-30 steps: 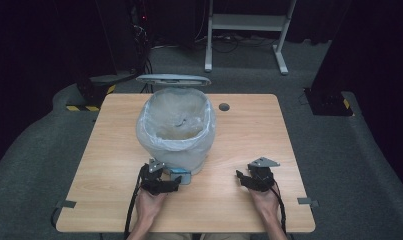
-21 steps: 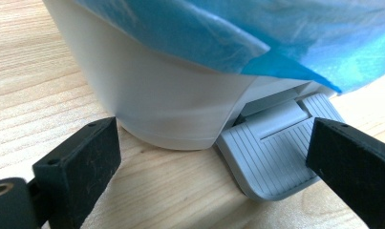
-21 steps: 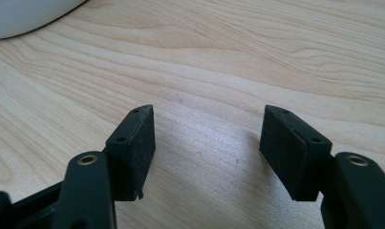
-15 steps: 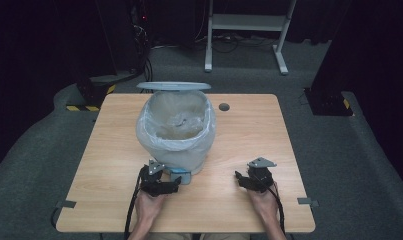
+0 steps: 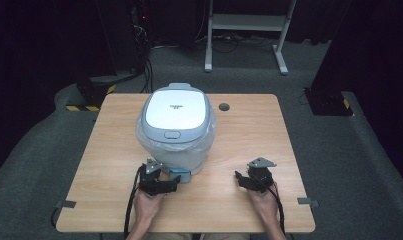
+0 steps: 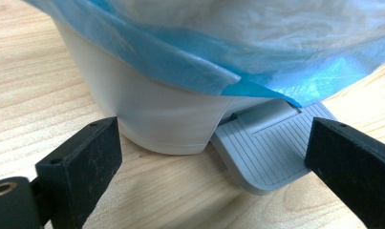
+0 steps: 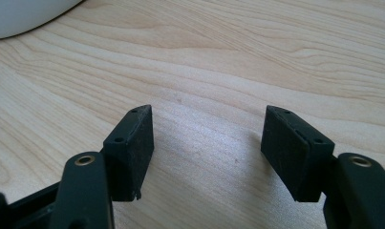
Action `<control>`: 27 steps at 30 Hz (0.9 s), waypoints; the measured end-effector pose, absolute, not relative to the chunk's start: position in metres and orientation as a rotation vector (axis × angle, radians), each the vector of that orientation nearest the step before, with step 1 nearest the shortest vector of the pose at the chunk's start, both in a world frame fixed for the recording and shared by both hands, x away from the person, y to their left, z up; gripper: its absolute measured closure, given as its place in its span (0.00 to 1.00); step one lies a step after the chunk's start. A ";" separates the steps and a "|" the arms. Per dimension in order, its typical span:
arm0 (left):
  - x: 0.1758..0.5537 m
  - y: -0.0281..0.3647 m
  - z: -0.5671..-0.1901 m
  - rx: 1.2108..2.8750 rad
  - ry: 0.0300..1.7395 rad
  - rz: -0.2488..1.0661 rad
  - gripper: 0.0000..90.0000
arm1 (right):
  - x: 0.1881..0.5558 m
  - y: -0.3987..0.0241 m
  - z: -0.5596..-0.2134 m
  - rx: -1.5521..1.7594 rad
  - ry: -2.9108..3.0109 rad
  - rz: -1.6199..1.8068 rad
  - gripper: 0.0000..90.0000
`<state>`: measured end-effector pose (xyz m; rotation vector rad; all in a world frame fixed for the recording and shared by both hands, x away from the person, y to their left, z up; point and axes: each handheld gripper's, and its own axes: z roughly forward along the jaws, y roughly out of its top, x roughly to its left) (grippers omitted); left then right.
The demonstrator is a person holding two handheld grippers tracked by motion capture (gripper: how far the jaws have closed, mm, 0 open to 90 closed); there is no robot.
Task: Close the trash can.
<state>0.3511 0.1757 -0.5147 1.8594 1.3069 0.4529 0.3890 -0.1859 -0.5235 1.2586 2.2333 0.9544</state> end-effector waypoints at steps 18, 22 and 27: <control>0.348 0.224 -0.521 1.895 1.417 0.522 0.10 | 0.389 -0.186 -0.524 1.260 2.232 0.954 0.39; 0.349 0.233 -0.526 1.926 1.456 0.572 0.10 | 0.389 -0.186 -0.524 1.261 2.232 0.954 0.39; 0.350 0.234 -0.528 1.945 1.454 0.621 0.09 | 0.389 -0.186 -0.524 1.267 2.228 0.950 0.38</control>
